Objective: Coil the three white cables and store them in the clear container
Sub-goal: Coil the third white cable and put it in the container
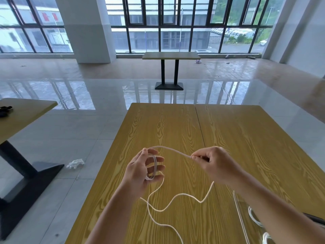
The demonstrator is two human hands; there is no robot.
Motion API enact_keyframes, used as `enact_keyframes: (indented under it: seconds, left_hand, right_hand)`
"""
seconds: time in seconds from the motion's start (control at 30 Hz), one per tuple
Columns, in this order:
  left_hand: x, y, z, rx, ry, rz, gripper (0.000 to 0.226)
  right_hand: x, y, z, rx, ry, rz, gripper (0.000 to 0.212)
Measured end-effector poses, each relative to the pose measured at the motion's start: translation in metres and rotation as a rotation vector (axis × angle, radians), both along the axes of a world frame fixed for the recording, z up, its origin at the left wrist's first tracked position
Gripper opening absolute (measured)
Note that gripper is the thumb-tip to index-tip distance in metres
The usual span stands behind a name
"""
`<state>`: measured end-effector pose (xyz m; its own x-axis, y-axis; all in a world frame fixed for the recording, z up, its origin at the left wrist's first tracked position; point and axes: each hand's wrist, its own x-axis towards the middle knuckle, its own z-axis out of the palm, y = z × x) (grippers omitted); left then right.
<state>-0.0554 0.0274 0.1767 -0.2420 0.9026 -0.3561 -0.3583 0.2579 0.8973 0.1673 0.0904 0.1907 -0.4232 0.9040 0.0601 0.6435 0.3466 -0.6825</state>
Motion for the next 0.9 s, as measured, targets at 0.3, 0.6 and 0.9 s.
enact_keyframes:
  seconds: [0.3,0.6,0.9]
  left_hand:
    - [0.014,0.009,-0.015,-0.004,-0.302,0.186,0.037]
    - [0.013,0.011,-0.031,0.041,-0.431,0.030,0.015]
    - [0.014,0.014,-0.037,0.010,-0.401,0.146,0.025]
  right_hand:
    - [-0.025,-0.029,-0.016,-0.088,-0.130,0.129,0.021]
    - [-0.027,-0.034,-0.027,-0.112,-0.188,0.165,0.025]
    - [-0.026,-0.036,-0.032,-0.168,-0.147,0.152,0.021]
